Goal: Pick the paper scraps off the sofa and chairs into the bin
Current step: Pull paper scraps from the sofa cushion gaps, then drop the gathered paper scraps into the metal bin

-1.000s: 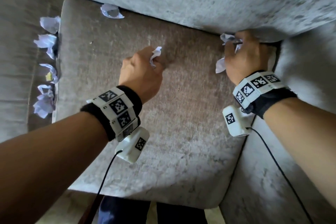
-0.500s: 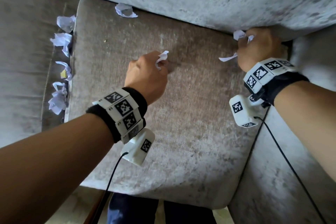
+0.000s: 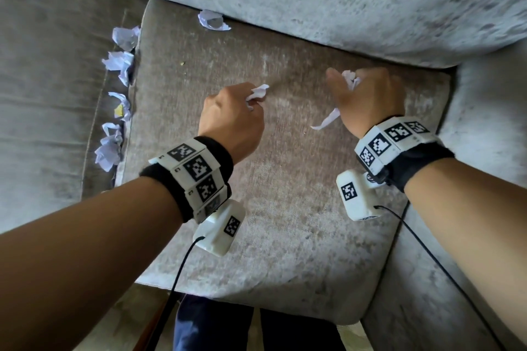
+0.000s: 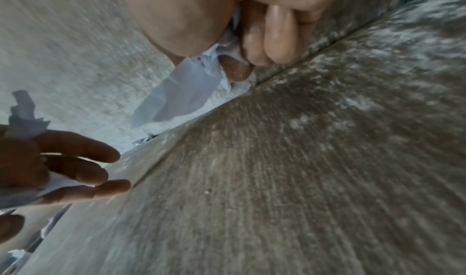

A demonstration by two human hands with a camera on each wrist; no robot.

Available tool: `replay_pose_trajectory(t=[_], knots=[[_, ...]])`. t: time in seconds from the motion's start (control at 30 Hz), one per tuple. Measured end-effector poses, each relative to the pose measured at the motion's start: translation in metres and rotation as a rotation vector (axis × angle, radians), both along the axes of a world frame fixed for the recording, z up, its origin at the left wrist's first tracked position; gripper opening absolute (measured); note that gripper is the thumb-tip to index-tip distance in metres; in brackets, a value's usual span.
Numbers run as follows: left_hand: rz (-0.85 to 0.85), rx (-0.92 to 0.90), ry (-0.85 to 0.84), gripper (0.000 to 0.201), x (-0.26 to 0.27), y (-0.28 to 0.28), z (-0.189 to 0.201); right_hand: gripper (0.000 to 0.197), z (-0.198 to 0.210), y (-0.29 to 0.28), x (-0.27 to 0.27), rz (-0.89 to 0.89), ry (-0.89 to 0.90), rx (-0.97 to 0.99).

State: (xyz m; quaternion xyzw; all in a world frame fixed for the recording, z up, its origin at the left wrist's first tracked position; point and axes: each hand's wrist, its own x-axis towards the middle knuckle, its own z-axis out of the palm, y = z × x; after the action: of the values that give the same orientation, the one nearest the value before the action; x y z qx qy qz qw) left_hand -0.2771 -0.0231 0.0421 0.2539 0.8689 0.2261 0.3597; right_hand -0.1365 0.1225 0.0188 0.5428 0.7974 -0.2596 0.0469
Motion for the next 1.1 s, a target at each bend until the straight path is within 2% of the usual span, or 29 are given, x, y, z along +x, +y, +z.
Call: replay_pose_trajectory(t=[0.17, 0.27, 0.43, 0.6, 0.67, 0.83, 0.97, 1.1], knots=[[0.009, 0.008, -0.040, 0.023, -0.004, -0.014, 0.024, 0.042, 0.031, -0.013, -0.008, 0.045, 0.050, -0.025], [-0.058, 0.010, -0.019, 0.022, -0.013, -0.010, 0.059, 0.036, 0.070, -0.016, -0.016, 0.091, 0.045, -0.013], [-0.114, 0.080, 0.025, 0.023, -0.029, 0.002, 0.152, 0.014, 0.168, -0.019, -0.024, 0.076, 0.091, -0.011], [-0.166, 0.166, 0.081, 0.022, -0.031, 0.010, 0.254, 0.009, 0.276, -0.022, -0.017, 0.094, 0.185, 0.010], [-0.187, 0.199, 0.083, 0.025, -0.027, 0.012, 0.293, 0.005, 0.319, -0.025, -0.008, 0.112, 0.174, 0.062], [-0.261, 0.294, 0.144, 0.024, -0.007, 0.019, 0.389, 0.010, 0.420, -0.040, 0.010, 0.121, 0.224, 0.220], [-0.299, 0.328, 0.240, 0.026, 0.008, 0.013, 0.452, 0.015, 0.479, -0.054, 0.026, 0.167, 0.260, 0.273], [-0.294, 0.330, 0.327, 0.025, 0.027, -0.011, 0.499, 0.015, 0.519, -0.070, 0.044, 0.233, 0.329, 0.271]])
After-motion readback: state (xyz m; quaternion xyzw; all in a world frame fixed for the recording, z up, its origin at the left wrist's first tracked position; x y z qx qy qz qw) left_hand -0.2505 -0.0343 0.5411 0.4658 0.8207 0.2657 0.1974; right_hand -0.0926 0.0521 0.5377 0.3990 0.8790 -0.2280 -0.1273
